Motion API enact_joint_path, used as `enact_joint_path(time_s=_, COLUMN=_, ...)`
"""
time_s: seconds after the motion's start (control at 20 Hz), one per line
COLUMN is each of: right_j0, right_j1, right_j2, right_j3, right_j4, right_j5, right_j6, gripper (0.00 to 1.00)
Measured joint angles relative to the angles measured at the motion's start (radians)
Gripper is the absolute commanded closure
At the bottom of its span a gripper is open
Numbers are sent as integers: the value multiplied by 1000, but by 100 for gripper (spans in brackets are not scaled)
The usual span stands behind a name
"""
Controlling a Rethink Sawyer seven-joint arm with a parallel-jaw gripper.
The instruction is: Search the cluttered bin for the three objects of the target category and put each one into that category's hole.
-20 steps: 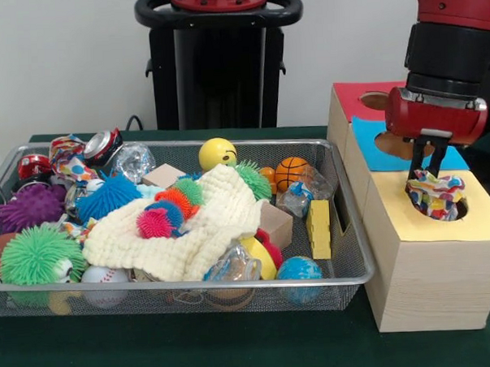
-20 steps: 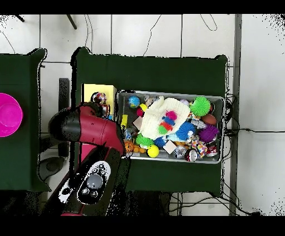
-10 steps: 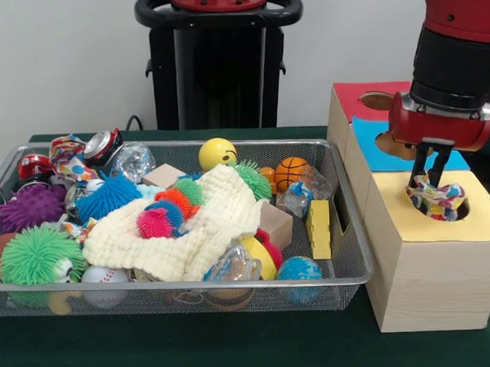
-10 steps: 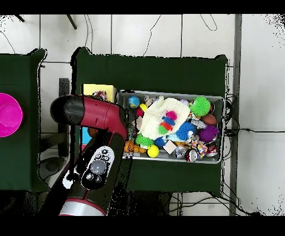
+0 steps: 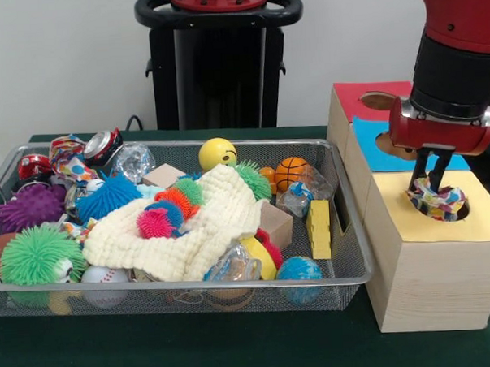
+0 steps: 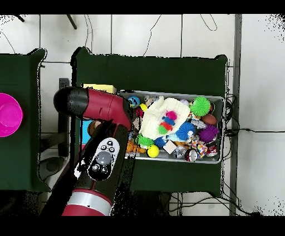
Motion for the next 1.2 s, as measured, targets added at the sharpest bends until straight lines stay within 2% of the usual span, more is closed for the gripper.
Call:
enact_joint_path(time_s=0.4, right_j0=-31, right_j1=-5, right_j2=54, right_j3=-4, right_j4=5, right_j5=8, right_j6=0, gripper=100)
enact_joint_path(time_s=0.45, right_j0=-41, right_j1=-2, right_j2=86, right_j3=-3, right_j4=8, right_j5=7, right_j6=0, gripper=100)
enact_joint_path(time_s=0.8, right_j0=-76, right_j1=13, right_j2=173, right_j3=8, right_j4=9, right_j5=-43, right_j6=0, gripper=100)
enact_joint_path(time_s=1.2, right_j0=-76, right_j1=24, right_j2=182, right_j3=22, right_j4=5, right_j5=-87, right_j6=0, gripper=100)
